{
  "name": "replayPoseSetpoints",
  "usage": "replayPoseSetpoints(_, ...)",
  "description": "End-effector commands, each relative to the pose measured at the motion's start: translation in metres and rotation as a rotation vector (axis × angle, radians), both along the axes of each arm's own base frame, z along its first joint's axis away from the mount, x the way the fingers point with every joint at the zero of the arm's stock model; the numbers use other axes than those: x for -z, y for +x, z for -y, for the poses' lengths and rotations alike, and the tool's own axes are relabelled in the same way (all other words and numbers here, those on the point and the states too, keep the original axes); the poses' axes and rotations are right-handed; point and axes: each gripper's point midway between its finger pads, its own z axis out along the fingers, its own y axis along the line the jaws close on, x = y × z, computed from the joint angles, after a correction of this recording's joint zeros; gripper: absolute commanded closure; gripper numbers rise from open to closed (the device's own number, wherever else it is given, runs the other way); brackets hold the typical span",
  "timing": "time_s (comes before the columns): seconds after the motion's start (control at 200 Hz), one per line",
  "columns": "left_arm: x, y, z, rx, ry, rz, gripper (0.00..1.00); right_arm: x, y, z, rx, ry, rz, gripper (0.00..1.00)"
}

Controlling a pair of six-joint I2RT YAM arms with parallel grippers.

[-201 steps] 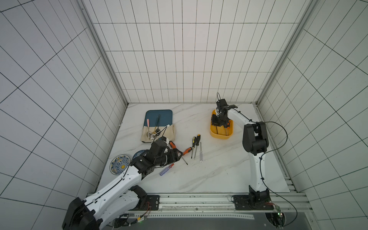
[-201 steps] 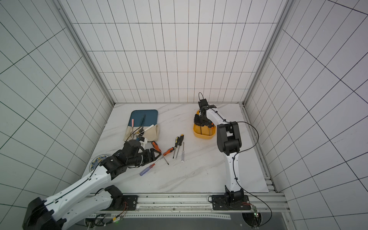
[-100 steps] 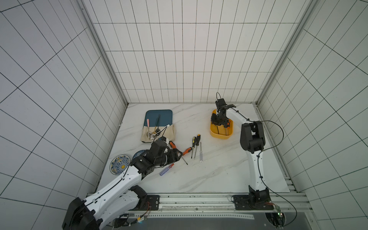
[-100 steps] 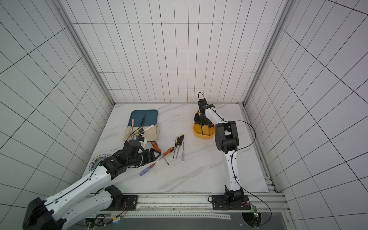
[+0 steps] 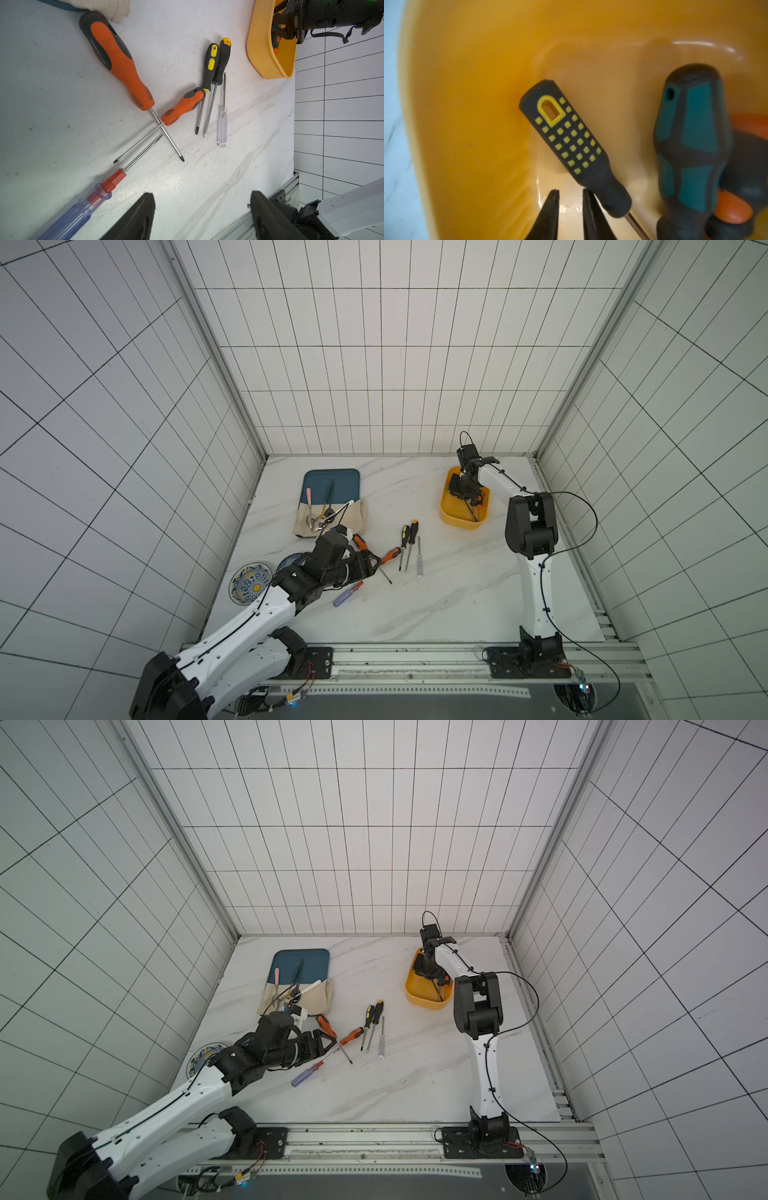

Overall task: Put the screwdriver on the desktop into the storage box
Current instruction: Place the screwdriver in the storage box.

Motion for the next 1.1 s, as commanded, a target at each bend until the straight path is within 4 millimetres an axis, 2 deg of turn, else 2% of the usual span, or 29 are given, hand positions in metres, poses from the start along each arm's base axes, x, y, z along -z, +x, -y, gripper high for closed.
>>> replayPoseSetpoints(0.0, -0.008, 0.004, 0.001, 0.002, -0.002, 0.030, 0.24, -0.017, -0.002, 0.010, 0.015, -0.013, 0.028, 0.74)
replayPoseSetpoints(0.08, -0.009, 0.004, 0.002, 0.002, -0.004, 0.030, 0.24, -0.022, -0.003, 0.007, -0.010, -0.007, 0.035, 0.73)
replayPoseSetpoints(0.205, -0.009, 0.004, 0.002, 0.003, -0.005, 0.032, 0.24, -0.026, -0.003, 0.018, -0.003, -0.049, 0.050, 0.68)
replayPoseSetpoints(0.36, -0.007, 0.004, 0.003, 0.005, -0.006, 0.024, 0.24, -0.027, 0.001, 0.009, -0.051, -0.029, 0.051, 0.66)
replayPoseSetpoints(0.605, -0.008, 0.002, 0.000, -0.003, -0.006, 0.028, 0.24, -0.026, 0.003, 0.019, -0.094, -0.132, 0.053, 0.60)
replayPoseSetpoints(0.929, -0.008, 0.002, 0.000, -0.004, -0.007, 0.025, 0.24, 0.002, 0.001, 0.024, -0.158, -0.197, -0.029, 0.59)
replayPoseSetpoints(1.094, -0.007, 0.001, -0.001, -0.005, -0.005, 0.026, 0.23, 0.009, 0.001, 0.026, -0.152, -0.211, -0.040, 0.61)
